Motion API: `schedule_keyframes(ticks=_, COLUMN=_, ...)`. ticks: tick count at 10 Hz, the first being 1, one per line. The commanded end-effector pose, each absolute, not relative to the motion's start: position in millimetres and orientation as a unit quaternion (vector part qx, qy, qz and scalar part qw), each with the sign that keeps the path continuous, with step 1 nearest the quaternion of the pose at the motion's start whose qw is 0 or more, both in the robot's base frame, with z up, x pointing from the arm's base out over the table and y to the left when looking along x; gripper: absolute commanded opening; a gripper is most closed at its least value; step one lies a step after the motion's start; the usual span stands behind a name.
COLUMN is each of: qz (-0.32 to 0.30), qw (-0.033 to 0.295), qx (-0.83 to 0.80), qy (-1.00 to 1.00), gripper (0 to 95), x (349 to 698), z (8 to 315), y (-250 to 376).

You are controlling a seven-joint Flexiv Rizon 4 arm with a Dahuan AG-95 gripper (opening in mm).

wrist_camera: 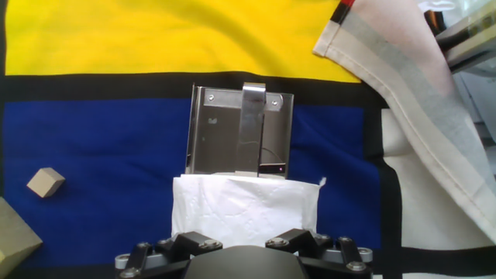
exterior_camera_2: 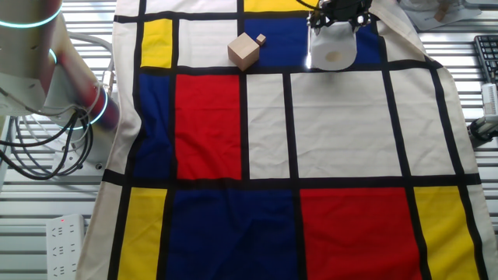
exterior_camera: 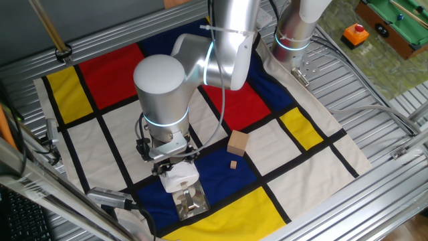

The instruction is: Put the toilet paper on its holder

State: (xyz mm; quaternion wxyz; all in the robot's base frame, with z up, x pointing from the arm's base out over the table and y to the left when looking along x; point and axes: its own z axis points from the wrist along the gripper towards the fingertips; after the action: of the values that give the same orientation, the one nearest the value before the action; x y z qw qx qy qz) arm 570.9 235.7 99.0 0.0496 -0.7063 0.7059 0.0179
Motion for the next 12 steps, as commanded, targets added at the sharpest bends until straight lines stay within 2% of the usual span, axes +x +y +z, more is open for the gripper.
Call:
schedule_keyframes(ticks=1, qz=0.019, qw=0.051, qx=-0.705, qy=0.707, gripper=0.0, x=571.8, z=98.0, y=236.2)
schedule_keyframes(ticks=8, qz=0.021, qw=0.051, qx=-0.704, qy=0.708, gripper=0.0, x=571.1, z=98.6, y=237.0)
schedule_keyframes(ticks=12, qz=0.017, qw=0.041, qx=-0.699, qy=0.713, gripper=0.0, x=569.7, z=109.6, y=238.4)
